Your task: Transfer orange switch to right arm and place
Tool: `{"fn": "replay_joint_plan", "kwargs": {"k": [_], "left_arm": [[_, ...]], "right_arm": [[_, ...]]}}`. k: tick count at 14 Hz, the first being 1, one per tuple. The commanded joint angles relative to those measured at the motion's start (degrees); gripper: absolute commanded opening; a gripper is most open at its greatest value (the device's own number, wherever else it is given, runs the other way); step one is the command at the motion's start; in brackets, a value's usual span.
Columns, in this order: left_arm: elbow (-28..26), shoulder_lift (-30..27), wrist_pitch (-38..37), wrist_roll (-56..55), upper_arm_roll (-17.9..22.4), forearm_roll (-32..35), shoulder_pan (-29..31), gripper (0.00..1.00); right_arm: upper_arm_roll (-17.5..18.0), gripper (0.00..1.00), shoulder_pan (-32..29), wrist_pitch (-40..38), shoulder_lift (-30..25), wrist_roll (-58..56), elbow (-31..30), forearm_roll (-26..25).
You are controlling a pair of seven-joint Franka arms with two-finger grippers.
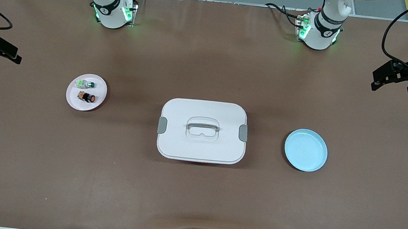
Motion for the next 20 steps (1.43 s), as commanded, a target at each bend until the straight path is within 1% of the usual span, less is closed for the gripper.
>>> {"fn": "replay_joint_plan", "kwargs": {"k": [1, 3, 6, 8, 9, 11, 15, 18, 20], "left_arm": [[-0.28, -0.92, 0.2, 1.01, 0.02, 0.91, 0.2, 1.0], [-0.02, -0.48, 0.64, 1.01, 0.02, 0.74, 0.11, 1.0], [0.33, -0.3, 1.0, 1.01, 0.02, 0.47, 0.11, 1.0], [0.33, -0.56, 0.73, 1.1, -0.06, 0.12, 0.11, 1.0], [0.33, -0.48, 0.73, 1.1, -0.06, 0.03, 0.02, 1.0], [0.24, -0.3, 0.73, 0.67, -0.06, -0.06, -0.15, 1.0], [0.24, -0.83, -0.76, 1.1, 0.02, -1.2, 0.2, 1.0], [0.24, -0.92, -1.64, 1.19, 0.02, -1.2, 0.11, 1.0], [0.33, -0.83, -1.64, 1.19, 0.02, -1.2, 0.11, 1.0]], "right_arm": [[0.76, 1.0, -0.42, -1.49, 0.09, 0.78, 3.34, -0.61], [0.67, 1.0, -0.51, -1.57, 0.44, 0.26, 6.33, -1.93], [0.4, 1.0, -0.77, -1.75, 0.44, 0.17, 6.34, -1.93], [0.4, 1.0, -0.77, -6.47, 0.27, -0.01, 6.43, -1.24], [0.4, 1.0, -0.42, -7.54, 0.18, -0.01, 6.43, -1.06], [0.23, 1.0, 1.41, -7.82, -0.09, -0.01, 6.34, -1.23], [-0.56, 1.0, 1.95, -7.03, -1.22, 0.34, 5.9, -1.23], [-3.37, 1.0, 3.53, -5.54, -2.28, 0.52, 5.99, -0.7], [-3.73, 1.0, 3.53, -5.62, -2.81, 0.52, 5.99, -0.26]]}}
